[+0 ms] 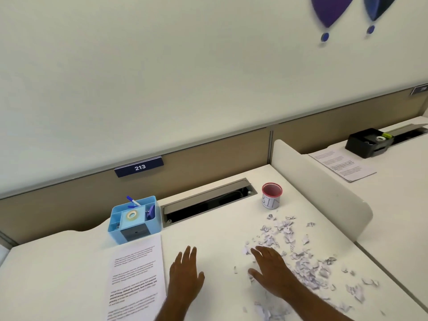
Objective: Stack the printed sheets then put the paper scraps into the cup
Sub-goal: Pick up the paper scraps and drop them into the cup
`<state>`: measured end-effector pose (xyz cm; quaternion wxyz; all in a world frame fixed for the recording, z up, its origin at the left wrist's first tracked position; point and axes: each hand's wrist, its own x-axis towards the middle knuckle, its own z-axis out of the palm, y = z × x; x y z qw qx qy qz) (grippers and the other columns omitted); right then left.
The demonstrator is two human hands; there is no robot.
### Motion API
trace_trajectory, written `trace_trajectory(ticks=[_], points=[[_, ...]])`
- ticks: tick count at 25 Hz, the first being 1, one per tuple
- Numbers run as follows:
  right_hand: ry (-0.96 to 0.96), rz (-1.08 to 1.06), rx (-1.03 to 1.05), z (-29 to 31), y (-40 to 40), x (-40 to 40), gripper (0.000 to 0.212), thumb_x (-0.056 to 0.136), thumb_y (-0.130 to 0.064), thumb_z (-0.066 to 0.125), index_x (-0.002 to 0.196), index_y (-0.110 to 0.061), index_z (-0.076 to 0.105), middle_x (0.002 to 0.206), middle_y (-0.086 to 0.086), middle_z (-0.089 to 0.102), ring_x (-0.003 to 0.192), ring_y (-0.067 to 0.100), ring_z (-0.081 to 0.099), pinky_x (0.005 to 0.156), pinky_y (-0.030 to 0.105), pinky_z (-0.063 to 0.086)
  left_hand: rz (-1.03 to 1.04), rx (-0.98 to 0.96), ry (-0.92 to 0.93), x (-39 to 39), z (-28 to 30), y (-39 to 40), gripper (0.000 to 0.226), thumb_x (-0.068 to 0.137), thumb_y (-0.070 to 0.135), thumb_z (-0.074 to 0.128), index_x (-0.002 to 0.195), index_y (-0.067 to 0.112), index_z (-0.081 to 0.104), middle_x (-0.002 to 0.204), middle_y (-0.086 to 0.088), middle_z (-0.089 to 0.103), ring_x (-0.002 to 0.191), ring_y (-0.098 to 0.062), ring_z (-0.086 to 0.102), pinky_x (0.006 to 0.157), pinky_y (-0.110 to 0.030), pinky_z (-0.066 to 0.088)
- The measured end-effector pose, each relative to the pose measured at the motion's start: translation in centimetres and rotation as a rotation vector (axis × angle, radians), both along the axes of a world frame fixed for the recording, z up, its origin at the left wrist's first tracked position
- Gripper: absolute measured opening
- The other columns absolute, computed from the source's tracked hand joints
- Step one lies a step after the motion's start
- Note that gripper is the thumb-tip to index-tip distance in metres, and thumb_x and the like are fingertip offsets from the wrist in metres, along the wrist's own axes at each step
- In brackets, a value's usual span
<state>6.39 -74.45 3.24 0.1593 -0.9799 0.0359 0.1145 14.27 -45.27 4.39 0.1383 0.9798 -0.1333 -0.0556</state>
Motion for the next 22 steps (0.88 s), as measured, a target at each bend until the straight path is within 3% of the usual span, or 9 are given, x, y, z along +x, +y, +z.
trace_trajectory(ticks=[3,7,9,14,22], points=[[-0.035,0.002,-0.018,0.8,-5.6,-0.4,0.068,0.097,-0.067,0.027,0.126,-0.022,0.068,0.125,-0.003,0.070,0.115,0.021,0.069,0.102,0.037,0.052,0.017,0.033,0.002,-0.2,0.3,-5.7,0.081,0.103,0.050,0.049,0.168,0.023,0.008,0.176,0.000,0.006,0.162,-0.027,0.010,0.129,-0.041,0.017],[-0.113,0.052,-0.006,0.9,-11.3,-0.7,0.083,0.087,-0.068,0.024,0.148,-0.017,0.048,0.151,0.003,0.049,0.142,0.026,0.044,0.121,0.039,0.029,0.026,0.039,0.048,-0.8,-0.4,-10.8,0.083,0.102,0.049,0.054,0.167,0.021,0.012,0.176,-0.001,0.011,0.161,-0.028,0.015,0.128,-0.042,0.021],[-0.106,0.032,0.020,0.8,-13.2,-1.0,0.080,0.090,-0.067,0.025,0.152,-0.017,0.040,0.157,0.003,0.041,0.146,0.024,0.036,0.122,0.037,0.024,0.030,0.039,0.077,-1.1,-0.8,-12.4,0.083,0.101,0.047,0.056,0.167,0.020,0.014,0.175,-0.002,0.013,0.161,-0.028,0.016,0.127,-0.042,0.022],[-0.157,-0.042,0.036,-1.4,-16.9,-1.6,0.059,0.101,-0.048,0.049,0.149,-0.016,0.041,0.152,0.001,0.043,0.140,0.022,0.039,0.116,0.035,0.030,0.046,0.057,0.131,-1.5,-2.3,-14.2,0.079,0.101,0.047,0.057,0.166,0.019,0.022,0.174,-0.003,0.020,0.160,-0.029,0.022,0.127,-0.043,0.025],[-0.157,-0.233,0.188,-3.5,-20.1,-2.0,0.046,0.091,-0.030,0.067,0.135,-0.019,0.057,0.134,0.000,0.056,0.123,0.024,0.052,0.102,0.040,0.037,0.135,0.073,0.201,-0.2,-5.2,-13.5,0.066,0.107,0.046,0.045,0.165,0.019,0.027,0.174,0.000,0.019,0.158,-0.029,0.023,0.126,-0.046,0.025]])
